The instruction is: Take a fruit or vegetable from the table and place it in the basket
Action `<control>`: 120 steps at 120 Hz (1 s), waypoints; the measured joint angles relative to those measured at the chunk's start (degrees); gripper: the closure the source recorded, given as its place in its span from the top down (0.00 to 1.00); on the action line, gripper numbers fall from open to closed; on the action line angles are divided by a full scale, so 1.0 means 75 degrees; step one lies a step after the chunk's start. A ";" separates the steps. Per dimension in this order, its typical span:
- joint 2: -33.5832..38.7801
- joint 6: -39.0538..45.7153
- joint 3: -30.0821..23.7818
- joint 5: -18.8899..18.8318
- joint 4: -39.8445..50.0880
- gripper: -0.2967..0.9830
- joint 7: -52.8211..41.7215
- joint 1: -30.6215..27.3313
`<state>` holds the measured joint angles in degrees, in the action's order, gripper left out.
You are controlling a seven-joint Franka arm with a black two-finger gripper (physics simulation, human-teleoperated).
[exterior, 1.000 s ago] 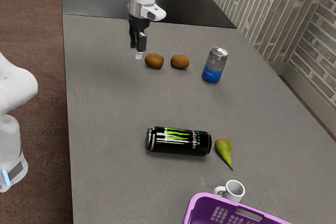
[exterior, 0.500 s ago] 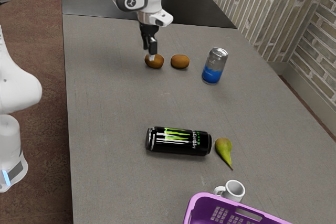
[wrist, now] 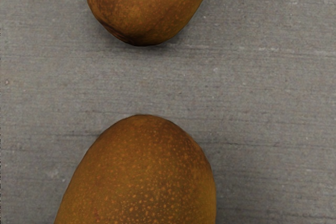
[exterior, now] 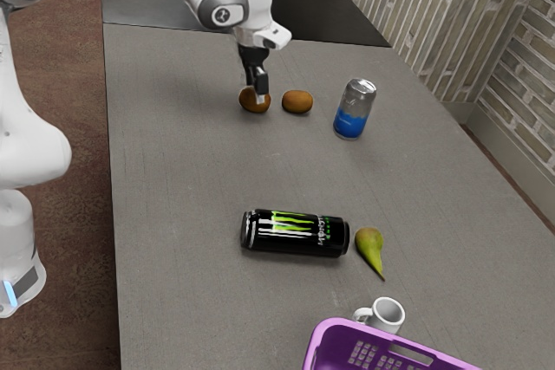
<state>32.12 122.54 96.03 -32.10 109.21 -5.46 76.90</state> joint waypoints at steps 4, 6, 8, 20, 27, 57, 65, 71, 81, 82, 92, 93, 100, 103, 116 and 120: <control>0.0009 0.0031 0.0039 -0.0005 -0.0002 0.75 0.0001 0.0011; 0.0012 0.0045 0.0073 -0.0006 -0.0002 0.75 0.0002 0.0018; 0.0020 0.0058 0.0109 -0.0007 0.0000 0.75 0.0003 0.0023; 0.0089 0.0116 0.0282 -0.0013 0.0003 0.75 0.0009 0.0129; 0.0132 0.0141 0.0393 -0.0016 -0.0006 0.75 0.0011 0.0240; 0.0292 0.0343 0.0644 -0.0057 -0.0004 0.75 0.0018 0.0382; 0.0310 0.0387 0.0696 -0.0061 -0.0004 0.75 0.0019 0.0413; 0.0312 0.0412 0.0717 -0.0064 -0.0004 0.72 0.0021 0.0426; 0.0318 0.0444 0.0730 -0.0086 -0.0003 0.64 0.0046 0.0442; 0.0319 0.0447 0.0730 -0.0092 -0.0003 0.63 0.0049 0.0442; 0.0326 0.0469 0.0733 -0.0171 -0.0004 0.58 0.0080 0.0469; 0.0331 0.0470 0.0733 -0.0179 -0.0004 0.57 0.0083 0.0475; 0.0365 0.0481 0.0733 -0.0228 -0.0004 0.56 0.0105 0.0502; 0.0369 0.0480 0.0733 -0.0244 -0.0006 0.56 0.0114 0.0509; 0.0259 0.0222 0.0639 -0.0242 -0.0153 0.54 0.0142 0.0489; 0.0225 0.0002 0.0546 -0.0187 -0.0285 0.54 0.0150 0.0468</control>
<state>33.81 122.55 100.13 -33.50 107.07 -4.34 80.40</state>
